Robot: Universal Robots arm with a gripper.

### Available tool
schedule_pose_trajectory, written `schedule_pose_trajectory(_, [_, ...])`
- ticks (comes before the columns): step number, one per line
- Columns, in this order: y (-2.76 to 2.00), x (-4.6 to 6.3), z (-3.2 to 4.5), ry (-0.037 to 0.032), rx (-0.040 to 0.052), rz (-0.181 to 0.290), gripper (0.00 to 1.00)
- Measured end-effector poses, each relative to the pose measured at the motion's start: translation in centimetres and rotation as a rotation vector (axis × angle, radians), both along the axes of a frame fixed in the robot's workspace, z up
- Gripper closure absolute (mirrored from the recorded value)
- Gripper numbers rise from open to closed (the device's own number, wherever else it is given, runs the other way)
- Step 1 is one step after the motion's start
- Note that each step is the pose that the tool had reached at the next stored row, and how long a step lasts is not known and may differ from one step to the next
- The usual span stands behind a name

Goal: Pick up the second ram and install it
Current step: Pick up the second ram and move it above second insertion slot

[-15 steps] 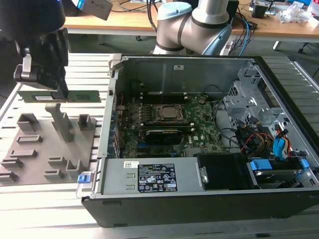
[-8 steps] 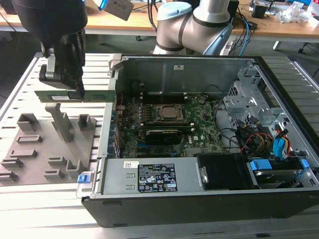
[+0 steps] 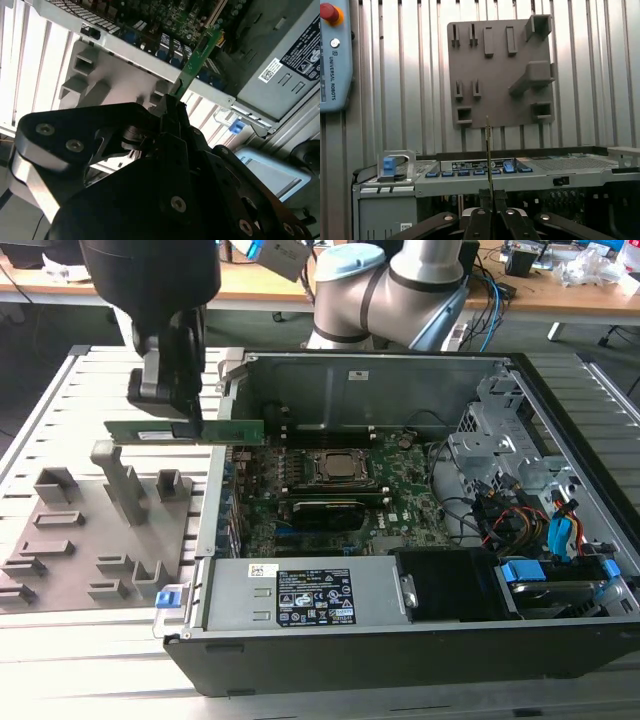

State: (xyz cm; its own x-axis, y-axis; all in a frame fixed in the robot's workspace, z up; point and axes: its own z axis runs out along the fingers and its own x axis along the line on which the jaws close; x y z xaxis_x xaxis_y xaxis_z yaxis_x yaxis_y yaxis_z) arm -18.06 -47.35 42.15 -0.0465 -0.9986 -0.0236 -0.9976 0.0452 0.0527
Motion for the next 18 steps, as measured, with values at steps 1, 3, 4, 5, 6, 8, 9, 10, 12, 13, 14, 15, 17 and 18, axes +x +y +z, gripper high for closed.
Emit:
schedule_pose_trajectory(1, [0.02, 0.6, -0.01, 0.0003, 0.0001, 0.000, 0.87])
schedule_pose_trajectory(3, [0.06, 1.4, 0.00, 0.0006, 0.0000, 0.000, 0.87])
schedule_pose_trajectory(4, [0.08, 1.8, 0.00, 0.0007, 0.0001, 0.000, 0.87])
schedule_pose_trajectory(5, [0.10, 2.1, 0.00, 0.0009, 0.0000, 0.000, 0.87])
schedule_pose_trajectory(6, [0.12, 2.5, 0.00, 0.0011, 0.0000, 0.000, 0.87])
schedule_pose_trajectory(8, [0.16, 3.0, 0.00, 0.0013, 0.0000, 0.000, 0.87])
schedule_pose_trajectory(9, [0.20, 3.4, 0.00, 0.0014, 0.0000, 0.000, 0.87])
schedule_pose_trajectory(10, [0.28, 3.8, 0.00, 0.0017, 0.0000, 0.000, 0.87])
schedule_pose_trajectory(12, [0.47, 4.6, -0.01, 0.0021, 0.0000, 0.000, 0.87])
schedule_pose_trajectory(13, [0.51, 4.7, -0.01, 0.0022, 0.0001, 0.000, 0.87])
schedule_pose_trajectory(14, [0.62, 5.0, -0.02, 0.0023, 0.0003, 0.000, 0.87])
schedule_pose_trajectory(15, [0.89, 5.3, -0.03, 0.0024, 0.0004, 0.000, 0.87])
schedule_pose_trajectory(17, [1.67, 5.7, -0.06, 0.0024, 0.0005, 0.000, 0.87])
schedule_pose_trajectory(18, [1.95, 5.8, -0.07, 0.0024, 0.0004, 0.000, 0.87])
